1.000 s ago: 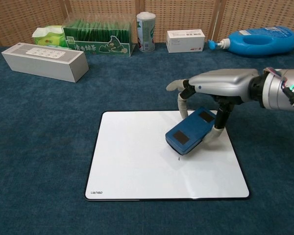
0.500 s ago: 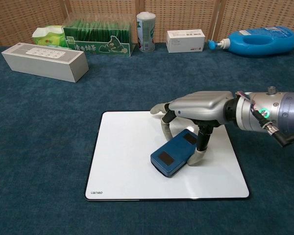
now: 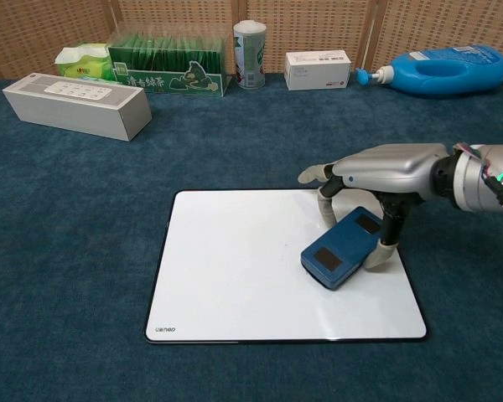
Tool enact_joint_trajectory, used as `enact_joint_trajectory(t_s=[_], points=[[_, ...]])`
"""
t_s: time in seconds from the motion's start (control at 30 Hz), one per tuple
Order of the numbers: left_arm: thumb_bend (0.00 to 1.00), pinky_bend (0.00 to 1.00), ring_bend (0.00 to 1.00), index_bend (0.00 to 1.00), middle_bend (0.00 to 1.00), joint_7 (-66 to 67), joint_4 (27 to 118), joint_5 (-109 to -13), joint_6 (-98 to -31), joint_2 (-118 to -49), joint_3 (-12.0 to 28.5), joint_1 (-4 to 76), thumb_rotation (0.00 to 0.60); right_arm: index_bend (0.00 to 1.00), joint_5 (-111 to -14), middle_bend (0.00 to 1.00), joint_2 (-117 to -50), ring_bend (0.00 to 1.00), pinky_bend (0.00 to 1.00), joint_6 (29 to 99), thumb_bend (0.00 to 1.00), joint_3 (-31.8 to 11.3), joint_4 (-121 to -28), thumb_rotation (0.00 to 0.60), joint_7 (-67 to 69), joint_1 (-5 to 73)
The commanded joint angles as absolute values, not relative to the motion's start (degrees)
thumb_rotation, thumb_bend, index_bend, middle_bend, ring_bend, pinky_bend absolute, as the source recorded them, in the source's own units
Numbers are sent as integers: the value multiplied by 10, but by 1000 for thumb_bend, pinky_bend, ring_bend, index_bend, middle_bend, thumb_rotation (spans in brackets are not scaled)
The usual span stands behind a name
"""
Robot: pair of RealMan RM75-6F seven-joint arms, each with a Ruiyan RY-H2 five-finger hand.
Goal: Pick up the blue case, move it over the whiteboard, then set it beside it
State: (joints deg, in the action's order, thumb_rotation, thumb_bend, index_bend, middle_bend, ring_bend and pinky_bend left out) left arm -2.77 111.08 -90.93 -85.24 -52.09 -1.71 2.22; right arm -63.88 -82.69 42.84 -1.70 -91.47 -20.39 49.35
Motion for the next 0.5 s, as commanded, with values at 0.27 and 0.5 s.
enact_joint_trajectory(t_s=[0.27,0.5], points=[[455,17,132,287,209,-32,1105,-904,-849,-525,-17,23,600,654,-643,27,-837,0,0,422,41,-34,-922,600,-196,508],[455,18,132,287,209,-42,1097,-899,-851,-522,-18,20,600,655,-637,27,-868,0,0,409,40,-36,-904,600,-199,520]])
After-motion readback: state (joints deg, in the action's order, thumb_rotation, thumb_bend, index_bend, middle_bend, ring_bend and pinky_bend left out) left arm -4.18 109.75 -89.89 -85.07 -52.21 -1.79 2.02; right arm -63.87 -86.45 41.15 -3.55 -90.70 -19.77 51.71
